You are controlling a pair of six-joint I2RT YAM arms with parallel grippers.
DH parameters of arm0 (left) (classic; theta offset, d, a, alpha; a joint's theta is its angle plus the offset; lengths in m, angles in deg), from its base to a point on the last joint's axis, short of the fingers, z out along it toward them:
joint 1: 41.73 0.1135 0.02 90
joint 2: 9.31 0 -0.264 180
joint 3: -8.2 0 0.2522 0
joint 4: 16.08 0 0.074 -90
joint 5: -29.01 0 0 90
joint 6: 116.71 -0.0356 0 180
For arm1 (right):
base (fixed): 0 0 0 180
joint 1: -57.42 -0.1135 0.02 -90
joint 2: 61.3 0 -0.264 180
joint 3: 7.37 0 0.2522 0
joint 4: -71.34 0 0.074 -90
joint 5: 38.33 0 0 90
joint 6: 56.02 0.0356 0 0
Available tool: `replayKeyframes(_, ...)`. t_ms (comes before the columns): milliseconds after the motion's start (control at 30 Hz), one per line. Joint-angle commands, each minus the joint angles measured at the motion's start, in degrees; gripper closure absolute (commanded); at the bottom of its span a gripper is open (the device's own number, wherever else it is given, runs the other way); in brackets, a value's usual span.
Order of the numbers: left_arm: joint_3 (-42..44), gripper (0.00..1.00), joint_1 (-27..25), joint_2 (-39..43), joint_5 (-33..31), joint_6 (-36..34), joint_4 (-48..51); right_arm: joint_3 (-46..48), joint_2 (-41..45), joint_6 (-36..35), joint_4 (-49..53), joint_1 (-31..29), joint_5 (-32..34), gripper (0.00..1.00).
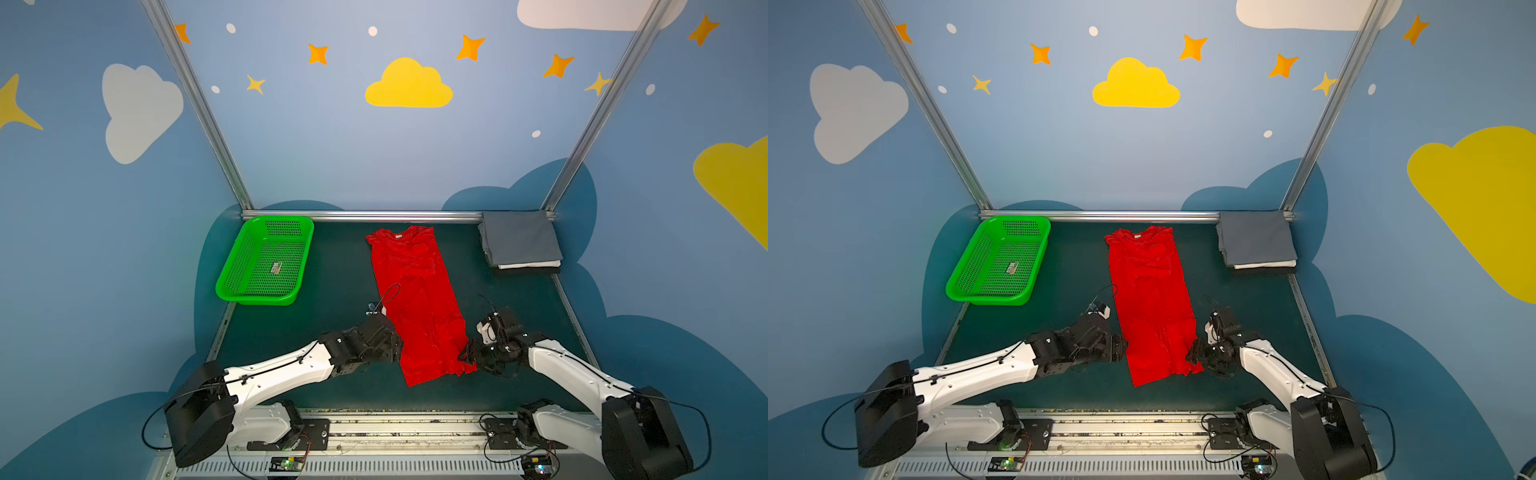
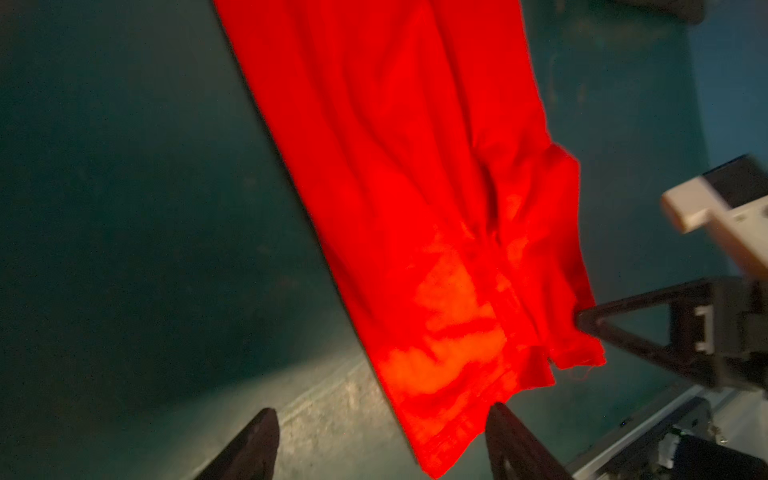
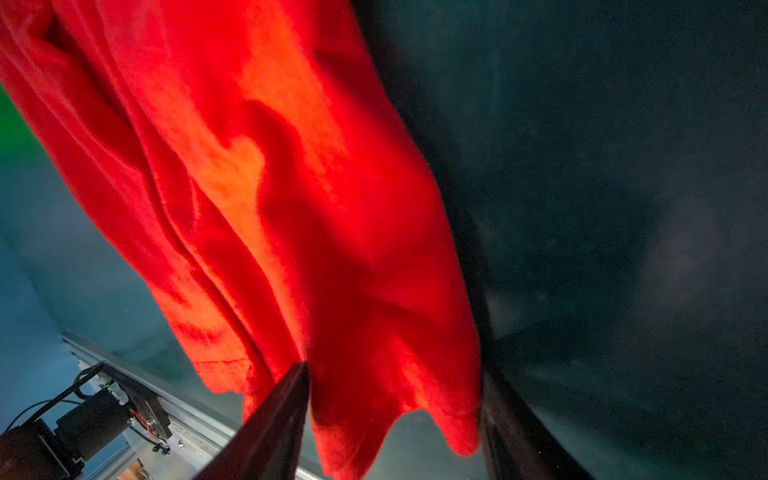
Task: Fold and stack the t-shirts
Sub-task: 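Lift the shirt's near end with both grippers toward the robot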
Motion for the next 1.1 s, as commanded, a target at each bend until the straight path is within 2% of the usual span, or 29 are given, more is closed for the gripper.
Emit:
replayKeyframes(0,0.89,0.25,-2.24,-0.82,-0.97,4.78,-2.51,1.44,0.66,0.44,0.68,0.25,-0.44,0.32)
replayKeyframes(300,-1.66,0.37,-7.59,-10.11,1.55,7.05,-5.92,2.17,3.12,1.10,3.14,0.90,1.92,0.32)
replayKeyframes(567,-5.68,0.44,-8.61,-17.35,1.57,9.12,-3.24,3.89,8.10,2.54,4.97,1.83,4.87,0.33)
replayKeyframes(700,-7.17,0.48,-8.70,-19.97,1.77,9.90,-1.80,3.93,8.50,2.29,4.86,2.18,4.31,0.34)
replayKeyframes(967,-7.45,0.72,-8.94,-23.53,2.15,12.85,-1.11,4.13,7.11,1.93,3.40,2.47,2.70,0.41)
replayKeyframes(1067,-7.26,0.77,-8.97,-23.25,1.71,13.30,-0.65,4.18,7.16,1.75,3.31,2.49,2.74,0.43)
